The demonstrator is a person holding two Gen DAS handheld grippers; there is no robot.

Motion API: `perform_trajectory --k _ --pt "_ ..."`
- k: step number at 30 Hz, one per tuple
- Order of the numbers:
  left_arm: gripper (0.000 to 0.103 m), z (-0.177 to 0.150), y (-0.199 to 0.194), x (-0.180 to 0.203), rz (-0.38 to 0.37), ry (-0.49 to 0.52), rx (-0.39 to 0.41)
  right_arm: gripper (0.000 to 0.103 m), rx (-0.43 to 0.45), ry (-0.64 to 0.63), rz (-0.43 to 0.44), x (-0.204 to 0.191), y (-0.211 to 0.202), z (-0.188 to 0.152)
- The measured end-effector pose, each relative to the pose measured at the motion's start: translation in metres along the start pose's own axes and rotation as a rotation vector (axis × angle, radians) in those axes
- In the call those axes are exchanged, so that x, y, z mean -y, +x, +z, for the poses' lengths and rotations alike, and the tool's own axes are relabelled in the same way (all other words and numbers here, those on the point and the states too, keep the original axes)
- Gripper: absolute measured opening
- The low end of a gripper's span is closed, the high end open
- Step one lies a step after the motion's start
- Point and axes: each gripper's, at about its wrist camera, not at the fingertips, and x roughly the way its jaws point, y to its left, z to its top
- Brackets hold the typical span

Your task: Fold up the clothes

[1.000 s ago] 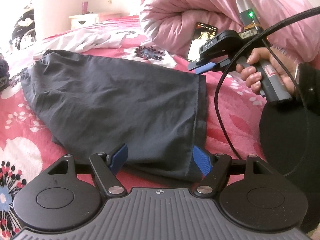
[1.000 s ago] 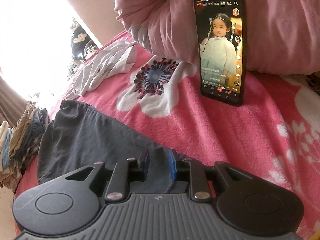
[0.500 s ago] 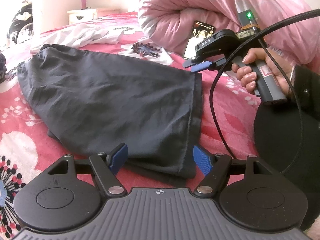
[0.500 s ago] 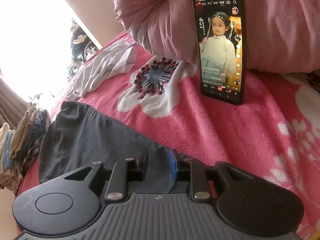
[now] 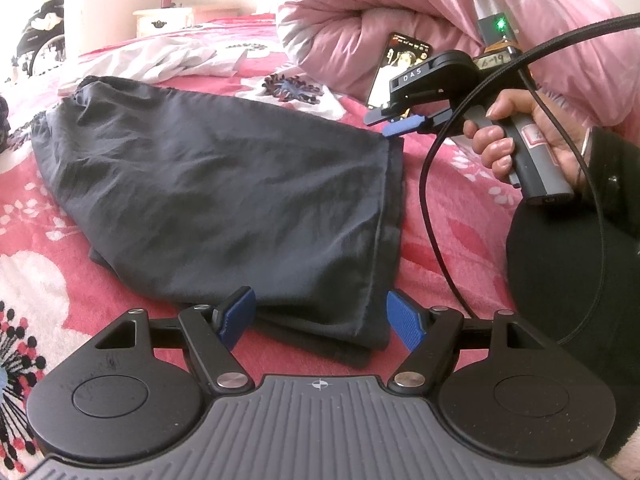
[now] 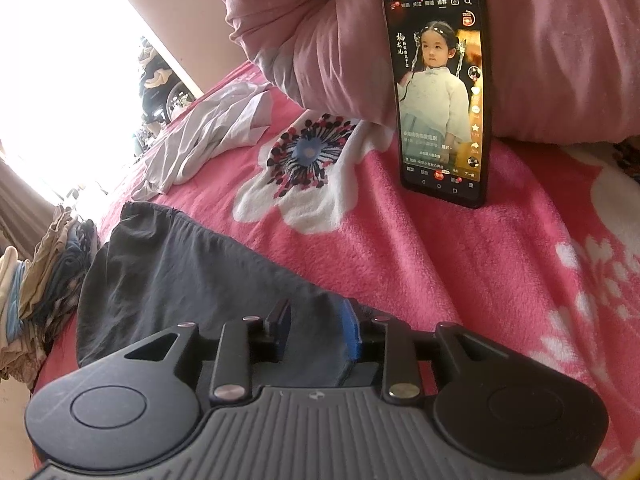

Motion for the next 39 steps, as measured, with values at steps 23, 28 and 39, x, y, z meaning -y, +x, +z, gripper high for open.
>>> perform_trajectory --k 23,28,39 --pt "0.075 -0.009 0.011 -0.033 -0.15 -0.268 -0.137 0.038 0.014 0.025 -0.01 0.005 -0.002 0.001" --pt "0.08 -0.011 0.015 -0.04 -0.187 -0.335 -0.145 0.038 0.014 0.026 -0.009 0.004 -0.002 0.002" --pt "0.081 -0.008 0.033 -0.055 -0.265 -0.476 -0.099 0.039 0.013 0.024 0.004 0.002 -0.002 0.002"
